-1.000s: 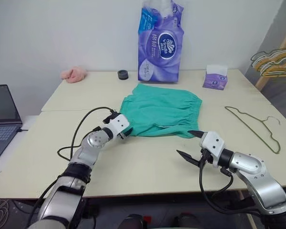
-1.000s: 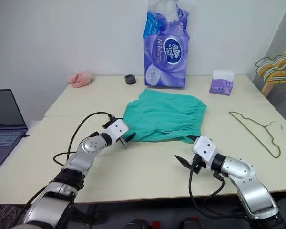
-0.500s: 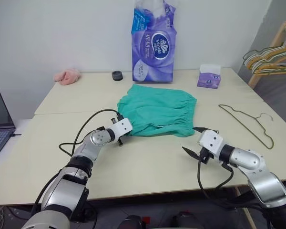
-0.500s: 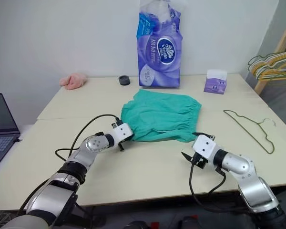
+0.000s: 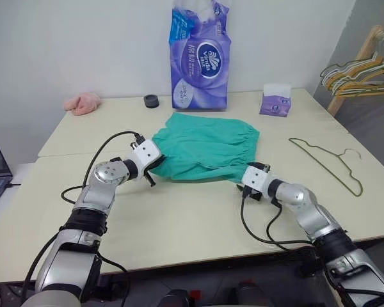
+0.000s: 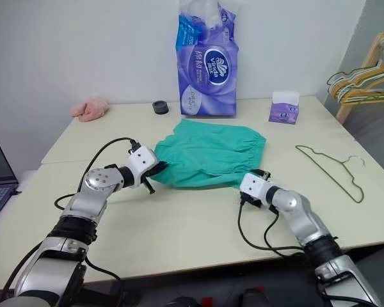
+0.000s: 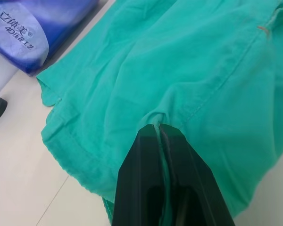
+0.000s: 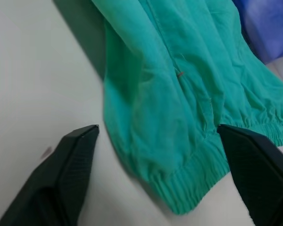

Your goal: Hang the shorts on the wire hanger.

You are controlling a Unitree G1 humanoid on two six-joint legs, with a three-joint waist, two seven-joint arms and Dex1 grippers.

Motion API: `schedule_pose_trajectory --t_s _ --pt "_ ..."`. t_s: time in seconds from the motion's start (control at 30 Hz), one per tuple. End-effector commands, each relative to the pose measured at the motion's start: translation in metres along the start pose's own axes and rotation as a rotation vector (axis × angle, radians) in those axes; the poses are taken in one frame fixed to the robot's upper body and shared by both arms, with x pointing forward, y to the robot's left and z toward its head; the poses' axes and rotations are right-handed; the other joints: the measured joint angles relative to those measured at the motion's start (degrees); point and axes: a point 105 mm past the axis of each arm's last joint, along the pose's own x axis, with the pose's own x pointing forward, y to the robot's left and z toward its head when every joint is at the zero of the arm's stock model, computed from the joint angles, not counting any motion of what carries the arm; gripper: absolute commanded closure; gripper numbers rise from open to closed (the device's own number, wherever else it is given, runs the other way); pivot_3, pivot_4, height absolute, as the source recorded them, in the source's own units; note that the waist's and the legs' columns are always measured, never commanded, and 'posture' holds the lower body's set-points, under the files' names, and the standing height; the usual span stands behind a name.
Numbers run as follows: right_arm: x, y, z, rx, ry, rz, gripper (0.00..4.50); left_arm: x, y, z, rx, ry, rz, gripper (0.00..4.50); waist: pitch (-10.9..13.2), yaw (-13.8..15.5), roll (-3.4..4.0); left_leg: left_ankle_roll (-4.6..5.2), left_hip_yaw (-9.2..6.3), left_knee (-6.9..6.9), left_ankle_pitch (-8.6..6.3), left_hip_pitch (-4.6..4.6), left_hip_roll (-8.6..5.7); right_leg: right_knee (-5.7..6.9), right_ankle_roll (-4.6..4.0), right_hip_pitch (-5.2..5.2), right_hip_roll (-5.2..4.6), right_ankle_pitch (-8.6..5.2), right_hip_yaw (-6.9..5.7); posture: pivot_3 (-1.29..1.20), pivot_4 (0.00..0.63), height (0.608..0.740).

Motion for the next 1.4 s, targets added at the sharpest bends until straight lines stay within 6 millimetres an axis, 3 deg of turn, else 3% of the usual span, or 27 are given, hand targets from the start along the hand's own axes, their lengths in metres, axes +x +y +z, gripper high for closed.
schedule_pose_trajectory --t_s 0.03,0.27,0.33,0.43,0.5,0.57,0.7,0.9,1.07,1.4 --pt "0.003 -0.02 0.007 -0.023 -0.025 -0.064 1.6 -0.01 0.013 0.009 0.012 -0.028 0.033 4.5 0.0 0.0 0.0 0.0 0.0 0.0 0.0 -0.01 0.0 0.0 0.0 0.0 0.0 0.0 0.0 -0.09 0.016 0.74" --pt "-0.007 -0.034 0.015 -0.146 -0.069 -0.068 4.04 -0.02 0.012 -0.006 -0.001 0.01 0.022 4.5 0.0 -0.4 0.01 0.0 0.02 -0.01 0.0 -0.01 -0.01 -0.01 -0.01 -0.02 0.0 0.01 0.04 -0.09 0.016 0.74" --pt "-0.016 -0.038 0.02 -0.223 -0.092 -0.061 4.47 -0.022 0.003 -0.011 0.002 0.023 -0.029 4.5 0.0 -0.5 0.02 0.0 0.03 -0.01 0.0 -0.01 -0.02 0.0 -0.01 -0.03 -0.01 0.01 0.06 -0.09 0.017 0.74" --pt "-0.027 -0.036 0.024 -0.307 -0.119 0.006 4.47 -0.028 -0.017 -0.019 0.004 0.049 -0.165 4.5 0.0 -0.7 0.02 0.0 0.03 -0.03 -0.01 -0.01 -0.01 -0.01 -0.01 -0.03 0.0 0.0 0.06 -0.1 0.017 0.74" --pt "-0.035 -0.023 0.022 -0.367 -0.125 0.104 4.47 -0.041 -0.048 -0.026 -0.006 0.075 -0.356 4.5 0.0 -0.9 0.04 0.01 0.04 -0.04 -0.01 -0.02 0.0 -0.02 -0.01 -0.02 0.0 0.0 0.06 -0.11 0.021 0.74" --pt "-0.053 0.0 0.019 -0.43 -0.137 0.23 4.47 -0.067 -0.089 -0.033 -0.047 0.12 -0.6 4.5 0.0 -1.0 0.07 0.02 0.05 -0.05 -0.04 -0.02 0.02 -0.05 -0.01 -0.02 0.0 -0.01 0.07 -0.11 0.024 0.74" --pt "-0.077 0.031 0.015 -0.432 -0.133 0.391 4.47 -0.099 -0.123 -0.036 -0.121 0.183 -0.809 4.5 0.1 -0.9 0.25 0.16 0.12 -0.03 -0.17 -0.03 0.06 -0.12 -0.03 0.01 0.0 -0.08 0.11 -0.12 0.031 0.74" --pt "-0.108 0.053 0.007 -0.373 -0.094 0.551 4.47 -0.129 -0.145 -0.033 -0.176 0.216 -0.956 4.5 0.2 -0.7 0.54 0.52 0.29 -0.01 -0.38 0.1 0.19 -0.07 0.0 0.07 0.09 -0.09 0.2 -0.12 0.037 0.74" --pt "-0.128 0.052 0.002 -0.314 -0.041 0.633 4.47 -0.144 -0.163 -0.025 -0.217 0.201 -1.035 4.5 0.4 -0.2 0.59 0.52 0.58 0.06 -0.38 0.09 0.58 -0.12 -0.06 0.08 0.35 -0.05 0.25 -0.12 0.039 0.74" --pt "-0.139 0.067 0.007 -0.272 -0.031 0.742 4.47 -0.147 -0.18 -0.022 -0.241 0.184 -1.055 4.5 0.8 0.7 0.59 0.45 0.67 0.05 -0.41 0.1 0.93 -0.19 -0.13 0.07 0.67 -0.04 0.27 -0.12 0.042 0.74"
